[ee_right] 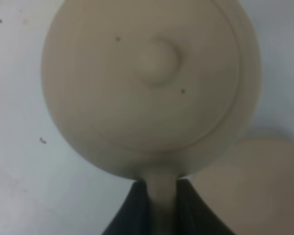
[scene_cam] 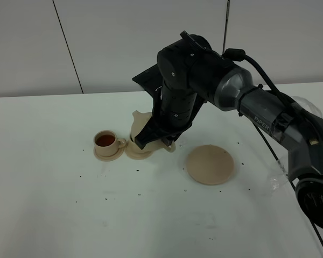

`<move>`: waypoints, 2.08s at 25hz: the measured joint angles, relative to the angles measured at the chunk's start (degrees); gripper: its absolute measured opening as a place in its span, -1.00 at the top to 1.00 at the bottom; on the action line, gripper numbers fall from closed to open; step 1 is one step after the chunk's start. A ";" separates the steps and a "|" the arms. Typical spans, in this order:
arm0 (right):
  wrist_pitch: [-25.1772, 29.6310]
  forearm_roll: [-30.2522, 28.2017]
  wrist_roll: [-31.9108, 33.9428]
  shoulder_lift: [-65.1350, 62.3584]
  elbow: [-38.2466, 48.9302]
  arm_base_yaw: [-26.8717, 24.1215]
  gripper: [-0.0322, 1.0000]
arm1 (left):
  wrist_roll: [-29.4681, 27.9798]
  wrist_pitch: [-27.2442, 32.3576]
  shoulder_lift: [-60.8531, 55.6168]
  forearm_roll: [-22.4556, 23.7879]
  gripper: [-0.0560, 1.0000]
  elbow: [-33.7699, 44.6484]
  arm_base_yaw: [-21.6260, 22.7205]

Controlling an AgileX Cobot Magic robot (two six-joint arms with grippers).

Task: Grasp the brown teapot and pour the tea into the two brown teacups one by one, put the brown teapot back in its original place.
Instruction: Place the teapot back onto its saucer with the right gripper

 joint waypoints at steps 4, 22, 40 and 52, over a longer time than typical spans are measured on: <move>0.00 0.00 1.45 0.00 0.00 -2.12 0.77 | 0.00 0.00 0.00 0.00 -0.12 0.00 0.00; -0.01 -0.90 6.15 0.00 0.00 -10.28 0.77 | 0.06 0.00 0.00 0.00 -0.12 0.00 0.00; -7.17 0.29 7.96 -11.07 23.14 -10.52 0.77 | 0.06 0.00 0.00 0.00 -0.12 0.00 0.00; -22.81 0.51 8.57 -18.46 44.61 -9.20 0.77 | 0.01 0.00 0.00 0.00 -0.12 0.00 0.00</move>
